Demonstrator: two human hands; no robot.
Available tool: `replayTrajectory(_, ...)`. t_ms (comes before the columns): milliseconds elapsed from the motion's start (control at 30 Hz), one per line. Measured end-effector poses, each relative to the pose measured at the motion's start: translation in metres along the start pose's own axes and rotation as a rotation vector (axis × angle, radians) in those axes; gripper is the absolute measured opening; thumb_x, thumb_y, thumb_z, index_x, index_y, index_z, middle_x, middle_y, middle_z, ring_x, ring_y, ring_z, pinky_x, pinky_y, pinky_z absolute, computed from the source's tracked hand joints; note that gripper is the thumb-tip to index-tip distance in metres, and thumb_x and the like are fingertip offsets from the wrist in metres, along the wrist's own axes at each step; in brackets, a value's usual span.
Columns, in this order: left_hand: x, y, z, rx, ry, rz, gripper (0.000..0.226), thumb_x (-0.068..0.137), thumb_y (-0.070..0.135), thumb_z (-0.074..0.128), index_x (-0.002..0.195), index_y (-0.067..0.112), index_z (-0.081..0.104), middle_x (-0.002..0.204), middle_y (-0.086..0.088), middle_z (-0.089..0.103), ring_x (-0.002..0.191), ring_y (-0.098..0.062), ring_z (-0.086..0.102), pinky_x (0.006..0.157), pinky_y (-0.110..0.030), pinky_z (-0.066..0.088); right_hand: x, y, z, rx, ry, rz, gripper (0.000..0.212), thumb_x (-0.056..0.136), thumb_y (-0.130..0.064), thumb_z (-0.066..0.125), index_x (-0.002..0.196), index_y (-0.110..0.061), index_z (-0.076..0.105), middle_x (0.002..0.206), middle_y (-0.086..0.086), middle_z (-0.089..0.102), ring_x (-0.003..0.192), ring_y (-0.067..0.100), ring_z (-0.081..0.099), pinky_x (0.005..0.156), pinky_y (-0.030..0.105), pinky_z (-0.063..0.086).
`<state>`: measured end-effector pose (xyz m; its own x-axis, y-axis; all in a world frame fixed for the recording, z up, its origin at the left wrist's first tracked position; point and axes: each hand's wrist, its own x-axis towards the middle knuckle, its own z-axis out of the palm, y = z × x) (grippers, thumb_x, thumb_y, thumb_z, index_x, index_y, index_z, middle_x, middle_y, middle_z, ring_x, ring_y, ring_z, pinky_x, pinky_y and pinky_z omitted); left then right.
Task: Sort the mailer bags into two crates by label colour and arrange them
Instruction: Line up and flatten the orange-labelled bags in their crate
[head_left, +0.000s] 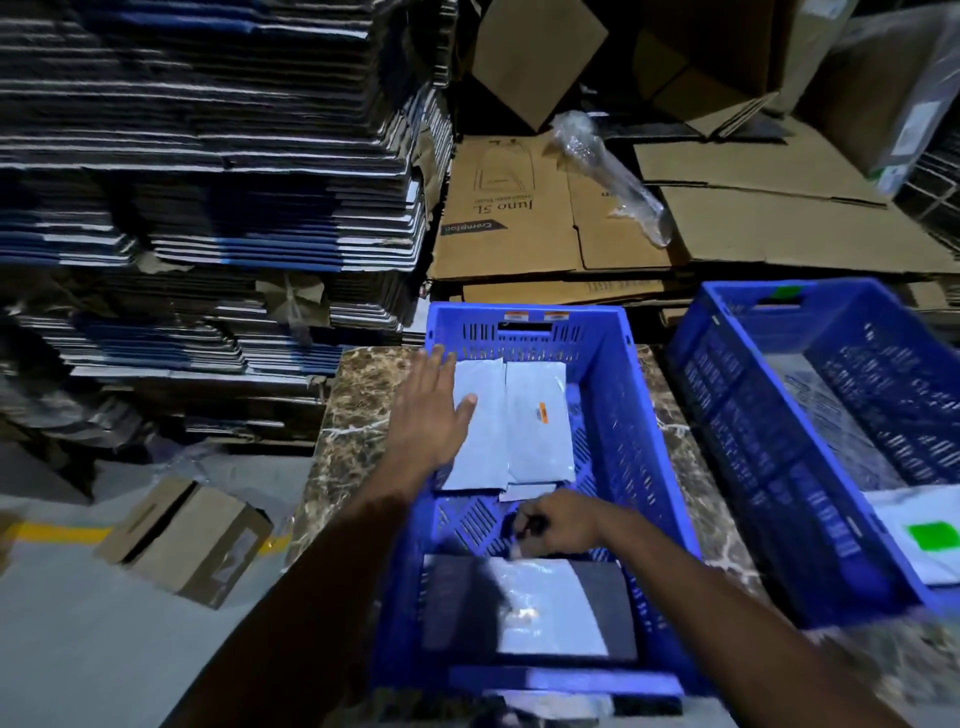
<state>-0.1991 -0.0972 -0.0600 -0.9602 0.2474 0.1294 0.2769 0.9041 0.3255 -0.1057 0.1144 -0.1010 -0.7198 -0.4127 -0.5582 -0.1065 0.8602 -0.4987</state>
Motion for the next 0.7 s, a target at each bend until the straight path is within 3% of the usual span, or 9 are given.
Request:
replayTrajectory(67,-0.011,-0.005,0.004,-0.041,-0.045,0.062,0.065,0.103,0.044,0.038,0.157,0.012,0.019,0.166,-0.007,0.009,0.153,-0.025,0.003,0.124,-0.041,0.009,-0.007,-0.003,0.010,0.002,-0.040,-0.053,0.041,0.071,-0.050,0.085,0.101,-0.028,0.066,0.097,-0.005,0.069,0.088,0.014,0.064,0.077,0.023,0.047)
replayTrajectory(200,-0.019,-0.006,0.004,-0.068,-0.019,0.097,0.062,0.104,0.044,0.037,0.156,0.013,0.024,0.166,-0.005,0.013,0.153,-0.022,0.006,0.124,-0.038,0.011,-0.009,-0.003,0.018,-0.021,0.083,-0.072,0.024,0.067,-0.028,0.089,0.080,-0.027,0.070,0.080,-0.008,0.070,0.074,0.008,0.063,0.071,0.023,0.047)
replayTrajectory(300,-0.021,-0.006,0.003,-0.124,0.026,0.086,0.058,0.104,0.043,0.036,0.153,0.013,0.032,0.163,-0.005,0.022,0.151,-0.023,0.014,0.124,-0.037,0.014,-0.017,-0.004,0.020,0.081,0.094,-0.105,0.017,0.073,-0.019,0.085,0.073,-0.024,0.068,0.063,-0.018,0.063,0.061,-0.003,0.057,0.064,0.022,0.047)
replayTrajectory(400,-0.024,-0.005,-0.001,-0.218,0.097,0.110,0.056,0.100,0.044,0.034,0.145,0.013,0.047,0.152,-0.008,0.043,0.143,-0.025,0.033,0.119,-0.037,0.024,-0.033,-0.004,0.014,0.367,0.128,-0.162,0.026,0.087,-0.010,0.072,0.071,-0.021,0.055,0.057,-0.013,0.054,0.051,0.002,0.047,0.054,0.022,0.039)
replayTrajectory(533,-0.032,0.006,-0.011,-0.492,0.238,0.049,0.045,0.101,0.037,0.039,0.137,0.013,0.053,0.135,-0.006,0.058,0.127,-0.024,0.049,0.107,-0.037,0.039,-0.043,0.007,-0.003,0.642,0.465,-0.216,0.027,0.093,-0.008,0.065,0.074,-0.017,0.049,0.068,-0.001,0.038,0.064,0.010,0.036,0.058,0.026,0.033)
replayTrajectory(633,-0.036,0.020,-0.015,-0.547,0.317,-0.003,0.039,0.102,0.026,0.049,0.139,0.013,0.049,0.136,-0.006,0.054,0.126,-0.022,0.048,0.106,-0.036,0.039,-0.040,0.011,-0.014,0.918,0.755,-0.144,0.027,0.098,-0.004,0.059,0.077,-0.014,0.044,0.067,-0.002,0.032,0.061,0.007,0.033,0.058,0.025,0.030)
replayTrajectory(700,-0.038,0.030,-0.010,-0.582,0.280,-0.071,0.045,0.100,0.025,0.053,0.143,0.014,0.044,0.142,-0.006,0.050,0.130,-0.021,0.046,0.108,-0.035,0.038,-0.036,0.016,-0.018,1.029,0.858,-0.078,0.028,0.100,-0.010,0.057,0.077,-0.017,0.042,0.066,-0.001,0.031,0.059,0.012,0.031,0.056,0.030,0.028)
